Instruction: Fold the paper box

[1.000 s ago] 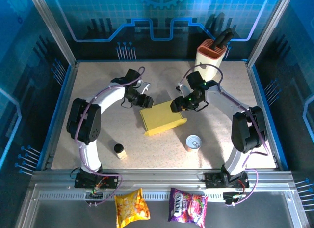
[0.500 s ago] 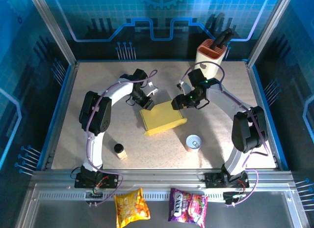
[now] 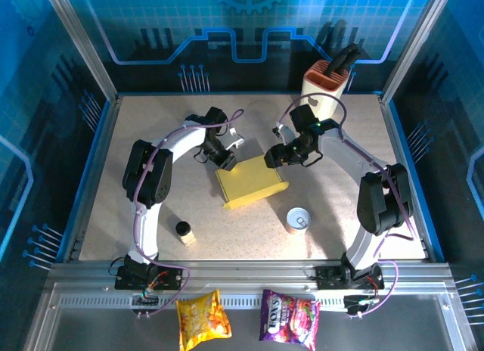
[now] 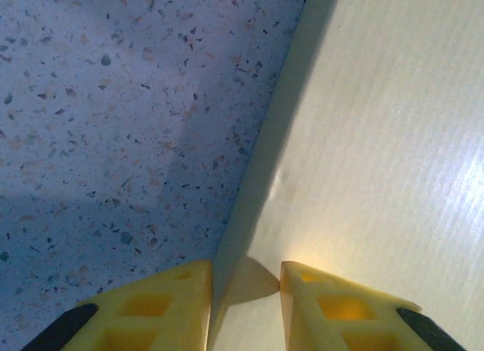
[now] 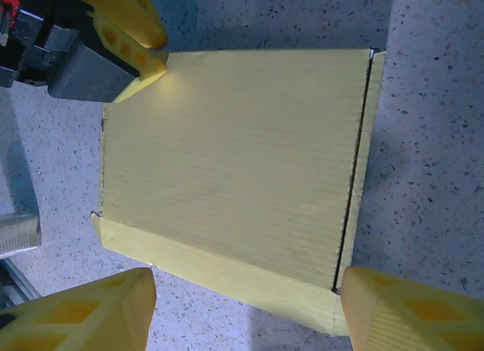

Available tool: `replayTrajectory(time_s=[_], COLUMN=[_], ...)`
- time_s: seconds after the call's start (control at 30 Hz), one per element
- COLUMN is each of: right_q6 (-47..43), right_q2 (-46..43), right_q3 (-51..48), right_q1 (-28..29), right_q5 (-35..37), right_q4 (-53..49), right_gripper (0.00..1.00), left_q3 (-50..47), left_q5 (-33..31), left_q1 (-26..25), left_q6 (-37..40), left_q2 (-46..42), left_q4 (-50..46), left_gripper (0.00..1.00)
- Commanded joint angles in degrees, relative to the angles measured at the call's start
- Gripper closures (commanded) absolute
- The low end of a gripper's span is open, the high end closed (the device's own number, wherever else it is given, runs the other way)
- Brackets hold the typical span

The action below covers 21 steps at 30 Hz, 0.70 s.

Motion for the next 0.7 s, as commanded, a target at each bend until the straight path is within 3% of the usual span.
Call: replayTrajectory(time_s=[0.0, 0.33, 0.5, 0.67], right_q6=[-1.0, -1.1, -1.4, -1.6], right_q2=[0.4, 0.9, 1.0, 1.1], right_q3=[1.8, 2.1, 2.7, 2.9], right_q1=[-0.8, -0.8, -0.8, -0.8], right_q5=[-0.1, -0.1, -0.1, 0.1], right_q4=[-1.8, -2.0, -2.5, -2.6], right_gripper=[0.33, 0.33, 0.33, 0.33], left_q3=[0.5, 0.6, -0.1, -0.4], left_q5=[-0.1, -0.9, 0.0, 0.9], left_q1=[0.5, 1.2, 1.4, 1.8], left_q6=[1.0, 1.7, 1.4, 1.3], left_q2=[-1.1, -1.5, -2.6, -4.0], left_q4=[0.4, -0.5, 0.2, 0.0], left_gripper=[0.71, 0.75, 0.67, 0.67])
